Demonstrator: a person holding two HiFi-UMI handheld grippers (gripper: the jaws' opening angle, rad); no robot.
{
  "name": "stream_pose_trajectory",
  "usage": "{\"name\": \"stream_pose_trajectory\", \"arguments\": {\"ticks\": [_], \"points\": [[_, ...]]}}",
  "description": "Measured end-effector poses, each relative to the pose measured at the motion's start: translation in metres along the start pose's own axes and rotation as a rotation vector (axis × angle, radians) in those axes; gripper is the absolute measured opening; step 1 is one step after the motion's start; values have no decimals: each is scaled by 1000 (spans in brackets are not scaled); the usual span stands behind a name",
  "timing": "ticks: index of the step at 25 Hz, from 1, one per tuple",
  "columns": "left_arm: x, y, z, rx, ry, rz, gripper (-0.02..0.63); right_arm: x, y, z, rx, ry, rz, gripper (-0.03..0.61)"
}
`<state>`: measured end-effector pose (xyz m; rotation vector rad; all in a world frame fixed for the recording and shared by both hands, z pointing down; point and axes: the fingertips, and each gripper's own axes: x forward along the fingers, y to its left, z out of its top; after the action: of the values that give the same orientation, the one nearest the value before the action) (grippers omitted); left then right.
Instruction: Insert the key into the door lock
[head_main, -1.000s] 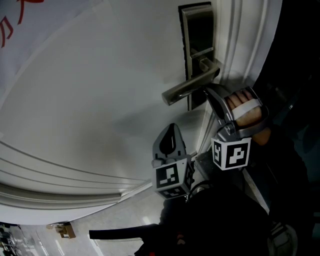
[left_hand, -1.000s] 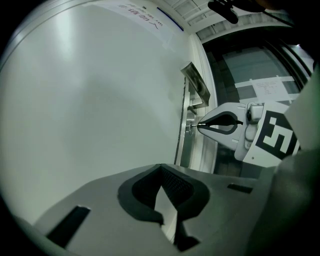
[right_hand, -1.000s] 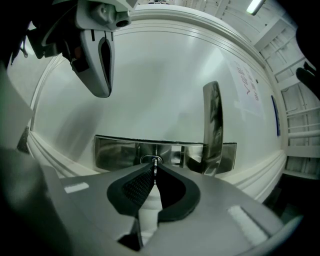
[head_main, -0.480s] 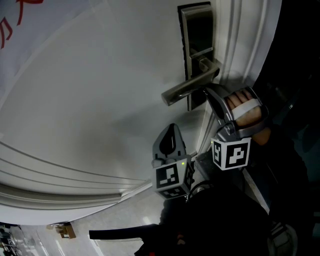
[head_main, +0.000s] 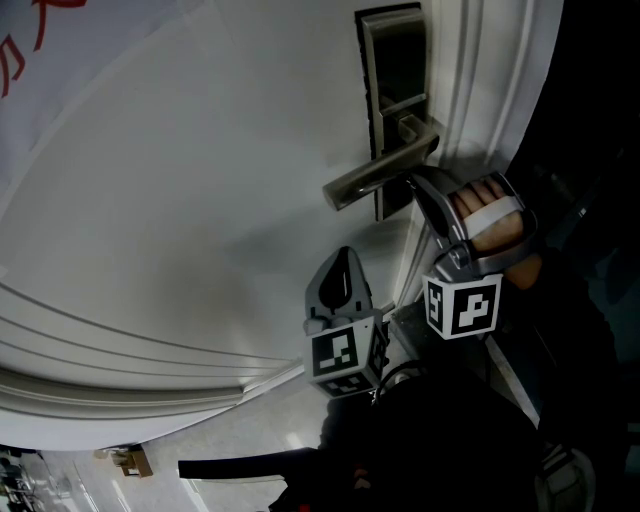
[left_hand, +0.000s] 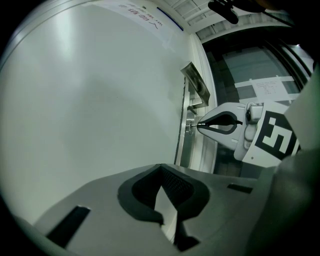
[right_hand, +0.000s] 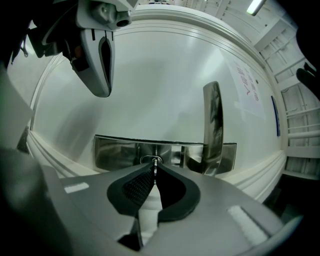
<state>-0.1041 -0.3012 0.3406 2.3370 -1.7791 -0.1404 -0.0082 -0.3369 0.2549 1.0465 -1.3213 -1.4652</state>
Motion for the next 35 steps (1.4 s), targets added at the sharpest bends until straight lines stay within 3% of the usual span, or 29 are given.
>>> {"name": "stream_pose_trajectory", "arguments": {"ticks": [35], "points": [[3, -4, 5, -5, -3, -32, 1, 0, -1, 0, -5, 2, 0, 14]]}}
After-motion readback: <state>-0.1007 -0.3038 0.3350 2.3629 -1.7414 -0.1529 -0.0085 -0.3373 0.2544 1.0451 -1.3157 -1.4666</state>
